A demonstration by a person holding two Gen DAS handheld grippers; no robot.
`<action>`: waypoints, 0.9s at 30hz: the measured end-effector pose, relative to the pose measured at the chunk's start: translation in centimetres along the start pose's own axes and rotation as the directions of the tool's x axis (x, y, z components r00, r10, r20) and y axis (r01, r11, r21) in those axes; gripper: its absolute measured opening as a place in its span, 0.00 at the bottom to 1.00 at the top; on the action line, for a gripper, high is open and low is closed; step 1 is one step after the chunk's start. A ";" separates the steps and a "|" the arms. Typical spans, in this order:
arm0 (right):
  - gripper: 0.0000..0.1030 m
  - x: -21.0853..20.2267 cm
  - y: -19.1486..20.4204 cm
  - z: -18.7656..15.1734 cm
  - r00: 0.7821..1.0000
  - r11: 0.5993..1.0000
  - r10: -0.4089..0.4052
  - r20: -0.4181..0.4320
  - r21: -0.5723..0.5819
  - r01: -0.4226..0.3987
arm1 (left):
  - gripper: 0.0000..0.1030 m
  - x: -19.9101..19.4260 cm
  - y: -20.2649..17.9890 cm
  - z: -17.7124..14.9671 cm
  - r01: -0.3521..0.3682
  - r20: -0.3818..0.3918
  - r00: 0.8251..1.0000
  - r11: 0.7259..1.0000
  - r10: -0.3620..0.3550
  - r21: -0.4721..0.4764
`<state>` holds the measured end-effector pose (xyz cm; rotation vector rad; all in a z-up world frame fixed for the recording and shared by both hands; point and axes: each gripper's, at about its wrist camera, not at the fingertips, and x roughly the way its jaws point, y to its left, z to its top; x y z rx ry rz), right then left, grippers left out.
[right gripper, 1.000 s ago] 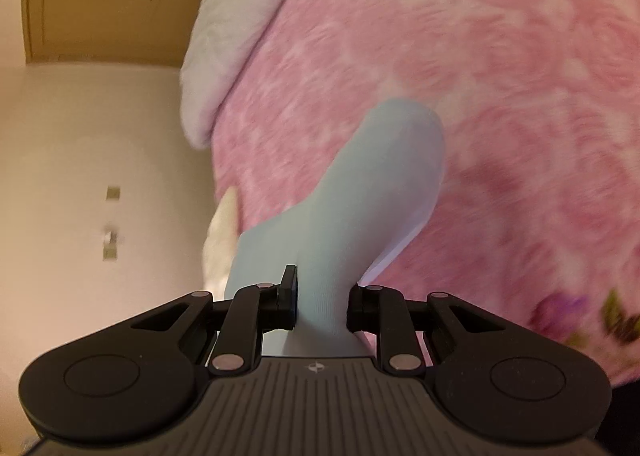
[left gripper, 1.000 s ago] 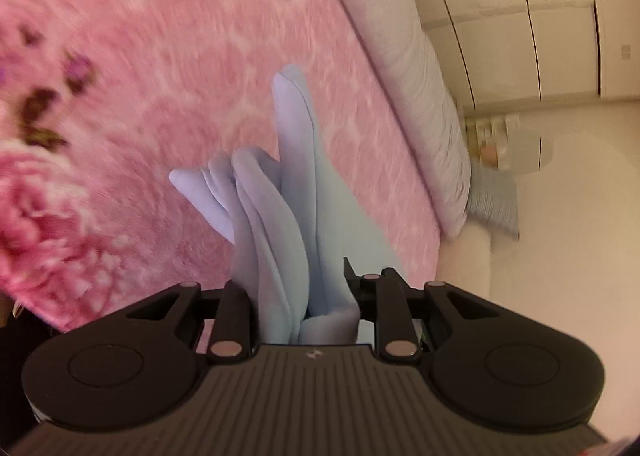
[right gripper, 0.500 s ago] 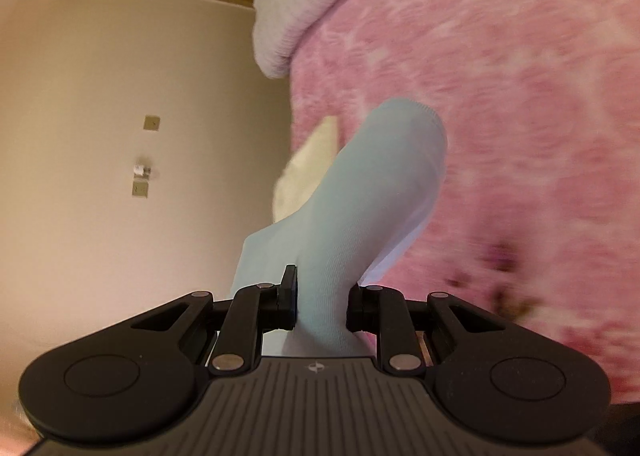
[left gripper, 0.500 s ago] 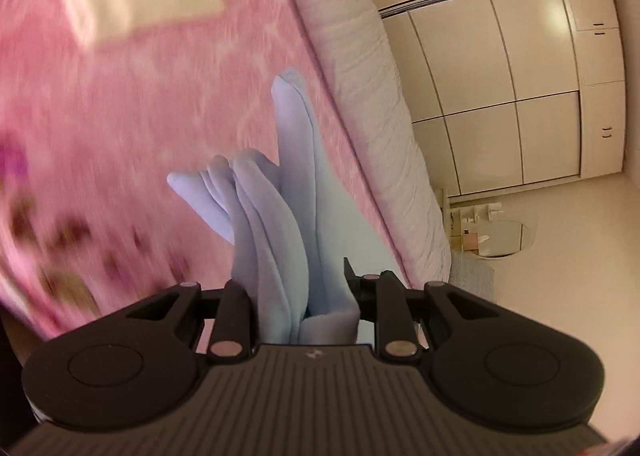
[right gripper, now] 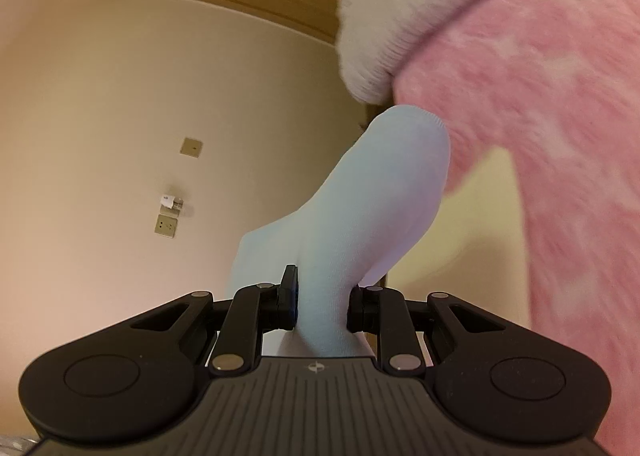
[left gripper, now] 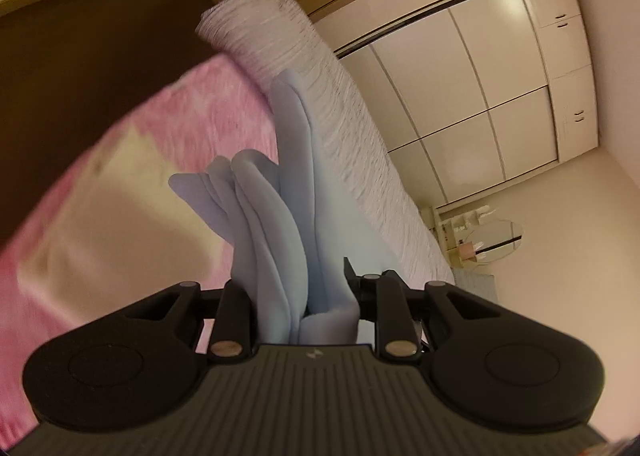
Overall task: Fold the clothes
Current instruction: 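Carry the folded sweatshirt with both grippers toward the cream towel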
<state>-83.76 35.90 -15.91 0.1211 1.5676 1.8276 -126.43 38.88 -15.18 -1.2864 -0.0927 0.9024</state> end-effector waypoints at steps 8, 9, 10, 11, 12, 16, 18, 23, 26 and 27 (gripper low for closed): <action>0.38 12.1 -9.9 -2.4 0.972 0.972 -0.214 -0.098 0.073 0.222 | 0.24 8.5 15.8 1.3 -0.186 -0.165 0.973 0.972 0.162 -0.142; 0.40 13.3 -11.6 -3.2 0.944 0.946 -0.292 -0.155 0.098 0.308 | 0.25 8.7 16.9 0.8 -0.194 -0.177 0.970 0.967 0.164 -0.163; 0.41 13.9 -12.6 -3.9 0.926 0.931 -0.325 -0.189 0.105 0.349 | 0.26 8.9 18.0 0.3 -0.201 -0.190 0.968 0.962 0.166 -0.184; 0.42 13.4 -12.9 -4.5 0.934 0.937 -0.312 -0.171 0.106 0.333 | 0.27 8.7 18.5 0.0 -0.195 -0.189 0.969 0.960 0.157 -0.202; 0.50 12.7 -12.7 -4.7 0.940 0.941 -0.306 -0.149 0.102 0.323 | 0.28 8.3 18.6 0.1 -0.187 -0.185 0.971 0.959 0.148 -0.214; 0.57 9.6 -11.2 -4.2 0.931 0.934 -0.343 -0.124 0.058 0.352 | 0.28 7.5 18.6 0.4 -0.190 -0.192 0.971 0.953 0.146 -0.235; 0.58 8.5 -10.7 -4.1 0.922 0.928 -0.363 -0.134 0.037 0.370 | 0.28 7.4 18.1 0.3 -0.196 -0.196 0.968 0.957 0.155 -0.212; 0.22 9.3 -9.6 -5.2 0.905 0.913 -0.407 -0.123 -0.067 0.402 | 0.18 6.9 17.0 0.0 -0.191 -0.154 0.972 0.978 0.177 -0.086; 0.22 10.4 -9.2 -5.6 0.885 0.891 -0.446 -0.133 -0.166 0.423 | 0.17 6.3 17.8 -0.5 -0.192 -0.144 0.973 0.977 0.178 -0.092; 0.21 10.8 -9.3 -5.7 0.876 0.880 -0.462 -0.139 -0.195 0.433 | 0.19 6.3 18.1 -0.8 -0.204 -0.150 0.971 0.974 0.188 -0.098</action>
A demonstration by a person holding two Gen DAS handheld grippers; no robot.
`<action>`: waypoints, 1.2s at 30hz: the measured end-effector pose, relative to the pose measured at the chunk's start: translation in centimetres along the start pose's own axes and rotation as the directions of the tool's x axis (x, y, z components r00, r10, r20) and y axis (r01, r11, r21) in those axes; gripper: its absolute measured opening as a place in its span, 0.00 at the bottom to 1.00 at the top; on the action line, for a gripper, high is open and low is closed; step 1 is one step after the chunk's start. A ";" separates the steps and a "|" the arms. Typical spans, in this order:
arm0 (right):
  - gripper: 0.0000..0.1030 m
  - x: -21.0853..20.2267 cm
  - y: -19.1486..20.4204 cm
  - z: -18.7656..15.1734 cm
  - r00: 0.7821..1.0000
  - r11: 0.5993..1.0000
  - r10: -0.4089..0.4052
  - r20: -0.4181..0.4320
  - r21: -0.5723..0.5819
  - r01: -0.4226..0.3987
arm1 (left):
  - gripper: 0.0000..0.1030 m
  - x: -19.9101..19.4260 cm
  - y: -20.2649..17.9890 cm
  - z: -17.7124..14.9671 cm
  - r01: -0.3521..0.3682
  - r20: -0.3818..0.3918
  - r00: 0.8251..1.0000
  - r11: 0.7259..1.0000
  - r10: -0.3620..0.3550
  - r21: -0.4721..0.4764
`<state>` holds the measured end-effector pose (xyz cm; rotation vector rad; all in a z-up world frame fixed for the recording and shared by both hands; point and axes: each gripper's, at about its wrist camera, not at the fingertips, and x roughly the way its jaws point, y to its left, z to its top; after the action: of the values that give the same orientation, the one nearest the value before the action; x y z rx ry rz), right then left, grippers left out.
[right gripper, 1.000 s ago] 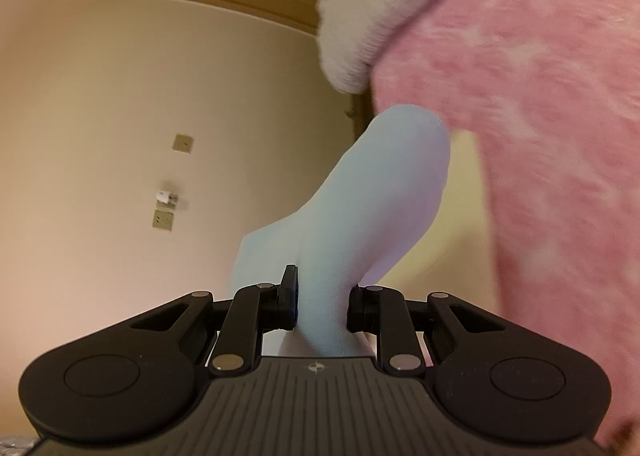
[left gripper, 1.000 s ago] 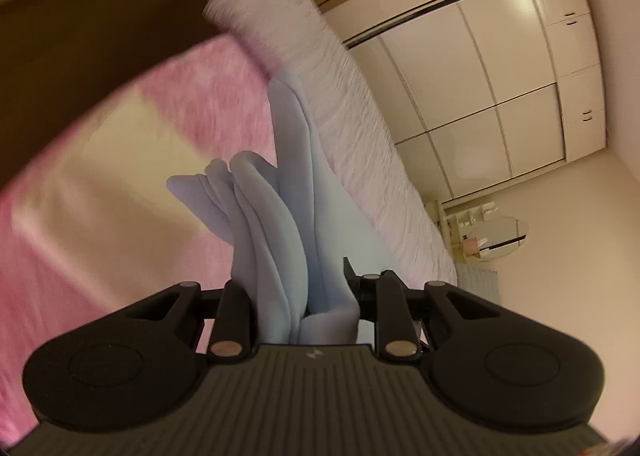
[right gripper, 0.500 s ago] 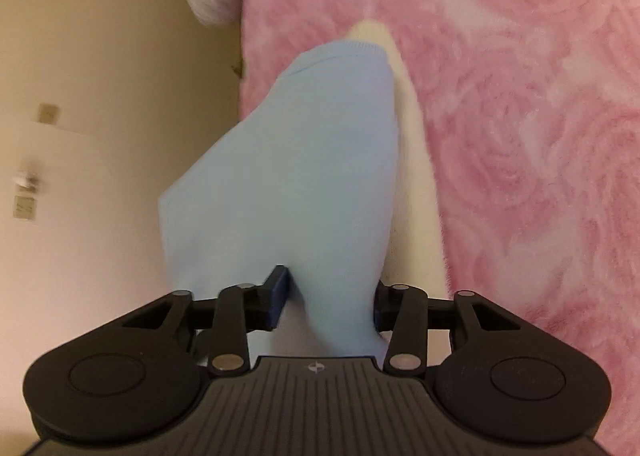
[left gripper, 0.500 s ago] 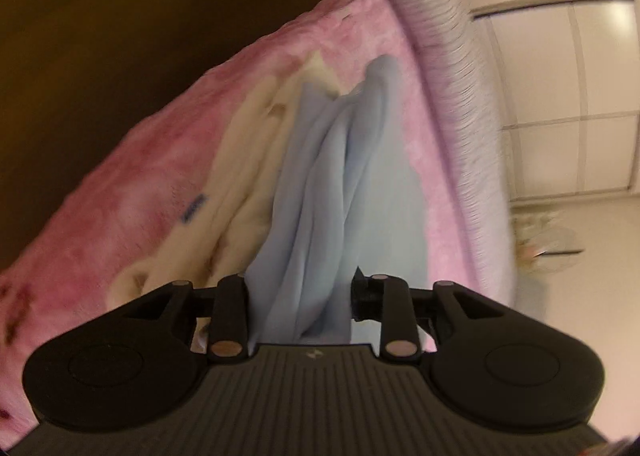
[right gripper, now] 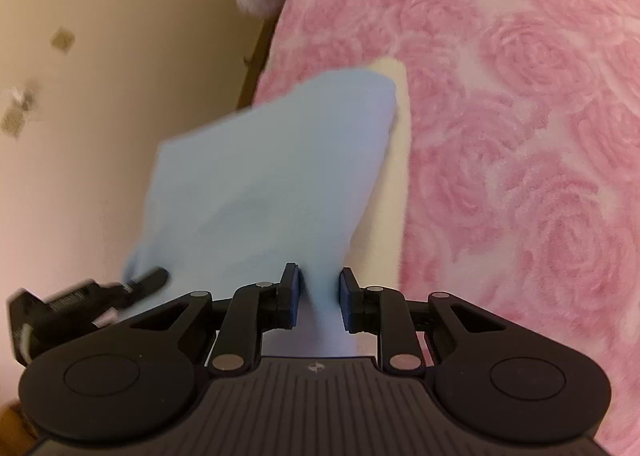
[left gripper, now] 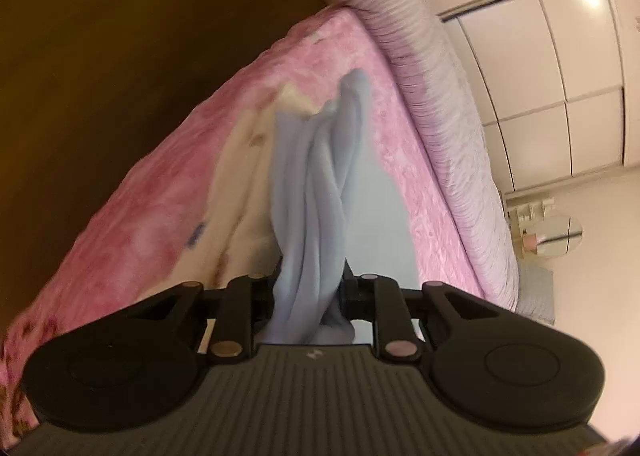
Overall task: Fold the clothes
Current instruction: 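Carry the folded sweatshirt with both grippers toward the cream towel, then lower the sweatshirt onto the cream towel and open both grippers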
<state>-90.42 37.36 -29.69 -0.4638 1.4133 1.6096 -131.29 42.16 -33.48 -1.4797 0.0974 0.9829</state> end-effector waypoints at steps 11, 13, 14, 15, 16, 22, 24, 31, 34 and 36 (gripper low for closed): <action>0.37 -4.2 4.9 2.2 0.990 0.978 -0.128 0.053 -0.160 0.134 | 0.11 -7.5 -5.2 -1.0 -0.128 0.082 0.990 0.983 0.118 0.128; 0.34 -4.0 5.9 1.7 0.992 0.971 -0.121 0.020 -0.207 0.123 | 0.10 -7.5 -7.1 -1.7 -0.122 0.052 0.992 0.965 0.113 0.233; 0.34 -3.7 6.5 1.2 0.992 0.963 -0.126 0.002 -0.238 0.123 | 0.09 -6.7 -7.6 -2.1 -0.126 0.035 0.992 0.953 0.121 0.277; 0.32 -3.2 6.9 0.7 0.991 0.954 -0.136 -0.018 -0.271 0.126 | 0.09 -5.9 -7.9 -2.5 -0.137 0.022 0.990 0.940 0.137 0.311; 0.32 -2.4 7.1 0.2 0.987 0.944 -0.157 -0.034 -0.298 0.140 | 0.09 -5.0 -7.9 -2.8 -0.154 0.011 0.987 0.932 0.159 0.329; 0.33 1.8 7.5 -1.6 0.965 0.891 -0.241 -0.106 -0.419 0.176 | 0.02 -1.6 -4.2 -4.0 -0.234 -0.016 0.968 0.928 0.249 0.289; 0.33 1.6 8.0 -1.2 0.966 0.889 -0.235 -0.107 -0.425 0.169 | 0.02 -2.3 -4.9 -3.7 -0.240 -0.021 0.966 0.927 0.256 0.288; 0.33 -0.3 8.0 1.7 0.979 0.922 -0.205 0.020 -0.331 0.199 | 0.03 -2.8 -9.4 -1.8 -0.190 0.030 0.980 0.899 0.194 0.394; 0.33 1.5 7.3 2.6 0.969 0.920 -0.247 0.010 -0.310 0.238 | 0.03 -0.1 -9.0 -1.0 -0.224 0.036 0.973 0.884 0.230 0.410; 0.36 3.0 6.8 2.5 0.965 0.920 -0.260 -0.028 -0.310 0.239 | 0.03 1.7 -7.5 -0.5 -0.255 0.020 0.963 0.889 0.267 0.381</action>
<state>-96.81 41.35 -27.42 -0.8532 1.1032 1.6163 -125.49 44.04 -28.71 -1.1386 0.4978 1.0841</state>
